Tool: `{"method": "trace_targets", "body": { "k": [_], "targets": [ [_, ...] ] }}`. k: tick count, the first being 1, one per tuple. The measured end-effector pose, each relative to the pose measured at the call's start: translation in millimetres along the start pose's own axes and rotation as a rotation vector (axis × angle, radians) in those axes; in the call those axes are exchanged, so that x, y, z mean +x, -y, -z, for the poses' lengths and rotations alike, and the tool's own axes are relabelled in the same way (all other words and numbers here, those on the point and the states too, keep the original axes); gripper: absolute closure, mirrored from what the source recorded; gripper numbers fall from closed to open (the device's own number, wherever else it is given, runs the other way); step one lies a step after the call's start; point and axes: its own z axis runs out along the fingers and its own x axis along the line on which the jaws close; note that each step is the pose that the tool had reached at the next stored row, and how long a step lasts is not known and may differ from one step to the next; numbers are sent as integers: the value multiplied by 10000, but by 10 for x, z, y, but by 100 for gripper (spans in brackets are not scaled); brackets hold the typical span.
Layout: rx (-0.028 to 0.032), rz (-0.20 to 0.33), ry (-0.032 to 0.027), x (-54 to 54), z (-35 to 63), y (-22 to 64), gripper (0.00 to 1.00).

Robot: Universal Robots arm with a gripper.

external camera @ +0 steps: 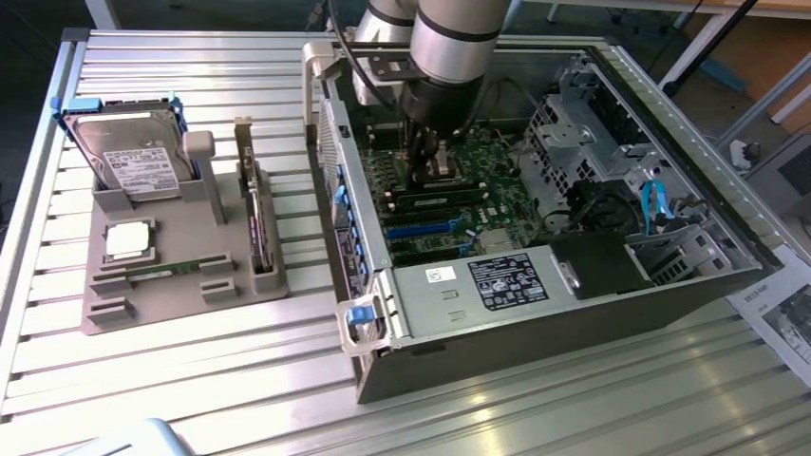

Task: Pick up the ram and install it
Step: 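Press down the ram until it locks into place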

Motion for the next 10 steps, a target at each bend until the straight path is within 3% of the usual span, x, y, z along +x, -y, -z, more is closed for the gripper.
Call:
{"method": "trace_targets", "body": {
  "k": [10],
  "targets": [
    [0, -1, 33, 0, -123, -3, 90]
  ]
}}
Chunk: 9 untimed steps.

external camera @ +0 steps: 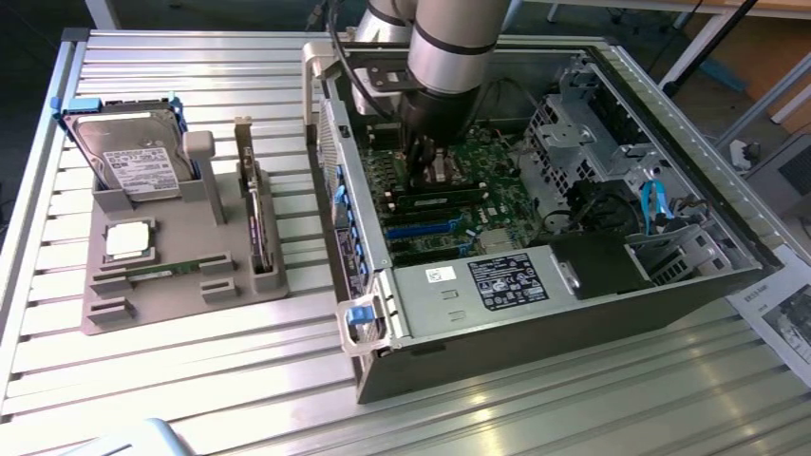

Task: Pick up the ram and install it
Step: 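Press down the ram until it locks into place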

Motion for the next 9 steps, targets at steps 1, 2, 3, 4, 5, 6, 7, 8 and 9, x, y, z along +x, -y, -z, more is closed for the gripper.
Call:
{"method": "trace_targets", "body": {
  "k": [1, 2, 3, 4, 5, 6, 7, 8, 9],
  "targets": [
    [0, 0, 3, 0, -20, -1, 90],
    [-1, -1, 2, 0, -23, -1, 90],
    [-1, 0, 2, 0, -23, -1, 90],
    [-1, 0, 2, 0, -24, -1, 90],
    [-1, 0, 2, 0, -24, -1, 90],
    [0, 1, 4, 0, -25, -6, 90],
    [1, 0, 5, 0, -25, -13, 90],
    [0, -1, 4, 0, -24, -26, 90],
    [-1, 0, 3, 0, -24, -27, 90]
  ]
}}
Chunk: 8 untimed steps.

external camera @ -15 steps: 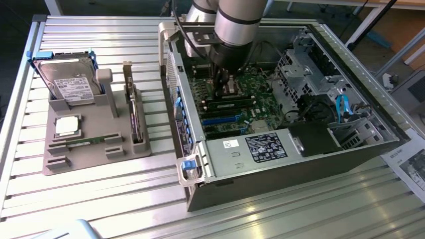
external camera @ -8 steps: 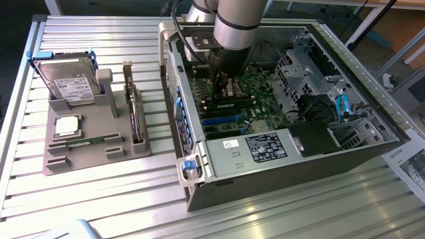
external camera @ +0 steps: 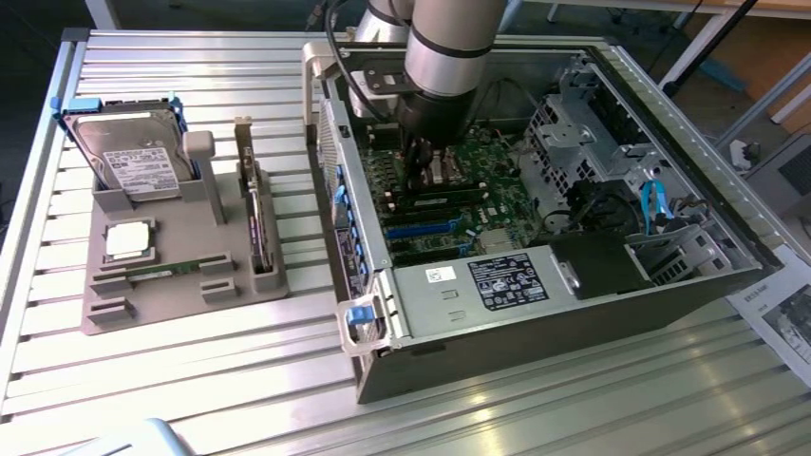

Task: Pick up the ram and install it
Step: 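Press down the ram until it locks into place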

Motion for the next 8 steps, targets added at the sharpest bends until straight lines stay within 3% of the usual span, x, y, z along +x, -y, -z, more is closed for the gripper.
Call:
{"method": "trace_targets", "body": {
  "k": [8],
  "targets": [
    [1, -1, 1, 0, -68, -13, 90]
  ]
}}
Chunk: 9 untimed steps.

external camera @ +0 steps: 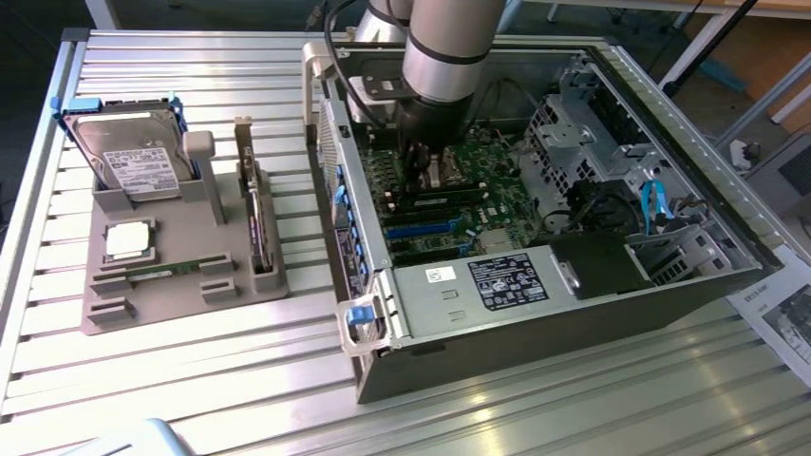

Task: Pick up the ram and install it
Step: 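Press down the ram until it locks into place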

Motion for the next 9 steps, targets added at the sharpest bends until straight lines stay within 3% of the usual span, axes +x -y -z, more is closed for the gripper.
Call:
{"method": "trace_targets", "body": {
  "k": [9],
  "targets": [
    [0, 0, 0, 0, -16, -1, 90]
  ]
}}
